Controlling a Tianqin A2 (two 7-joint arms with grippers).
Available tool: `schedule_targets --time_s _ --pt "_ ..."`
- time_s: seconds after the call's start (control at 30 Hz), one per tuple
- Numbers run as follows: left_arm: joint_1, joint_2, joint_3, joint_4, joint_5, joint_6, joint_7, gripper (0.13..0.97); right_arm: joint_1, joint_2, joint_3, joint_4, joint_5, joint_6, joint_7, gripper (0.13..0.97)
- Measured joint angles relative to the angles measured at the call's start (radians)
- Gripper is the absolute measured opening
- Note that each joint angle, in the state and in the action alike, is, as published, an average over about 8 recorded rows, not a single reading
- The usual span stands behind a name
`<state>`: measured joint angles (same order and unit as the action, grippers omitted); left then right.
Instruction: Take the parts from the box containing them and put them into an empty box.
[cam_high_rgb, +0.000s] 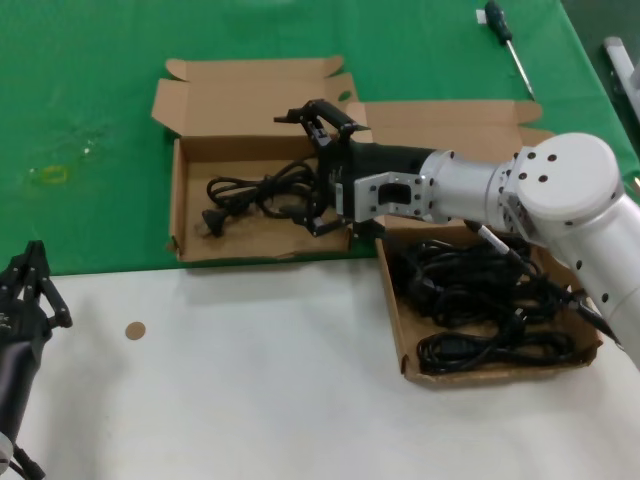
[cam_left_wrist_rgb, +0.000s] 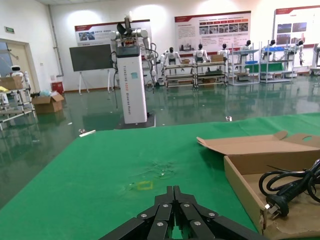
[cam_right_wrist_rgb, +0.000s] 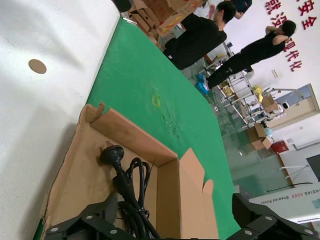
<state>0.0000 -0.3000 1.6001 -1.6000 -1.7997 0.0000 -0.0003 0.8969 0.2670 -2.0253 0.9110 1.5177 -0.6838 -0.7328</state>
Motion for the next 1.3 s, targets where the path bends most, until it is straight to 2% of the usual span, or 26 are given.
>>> schedule_targets --time_s 0.07,0.33,0.47,0.63,0.77,1.03,1.17,1.3 --pt "0.000 0.000 0.000 0.000 0.000 0.000 0.000 0.153 -0.004 0.000 0.002 0.004 0.001 0.003 0.003 0.687" --pt "0.000 0.000 0.000 0.000 0.000 0.000 0.000 0.184 -0.056 0.003 0.027 0.044 0.018 0.043 0.046 0.851" --pt "0.000 0.000 0.000 0.000 0.000 0.000 0.000 0.203 -0.099 0.004 0.047 0.077 0.031 0.075 0.081 0.886" --pt "0.000 0.000 0.000 0.000 0.000 0.000 0.000 0.279 -0.158 0.006 0.075 0.122 0.050 0.120 0.129 0.943" --pt "0.000 0.000 0.000 0.000 0.000 0.000 0.000 0.325 -0.206 0.008 0.097 0.158 0.065 0.156 0.168 0.952" --pt "0.000 0.000 0.000 0.000 0.000 0.000 0.000 0.519 -0.301 0.011 0.143 0.232 0.095 0.229 0.245 0.966" --pt "0.000 0.000 0.000 0.000 0.000 0.000 0.000 0.519 -0.349 0.013 0.165 0.268 0.110 0.265 0.284 0.966" --pt "0.000 0.000 0.000 0.000 0.000 0.000 0.000 0.627 -0.397 0.015 0.188 0.305 0.125 0.302 0.323 0.966"
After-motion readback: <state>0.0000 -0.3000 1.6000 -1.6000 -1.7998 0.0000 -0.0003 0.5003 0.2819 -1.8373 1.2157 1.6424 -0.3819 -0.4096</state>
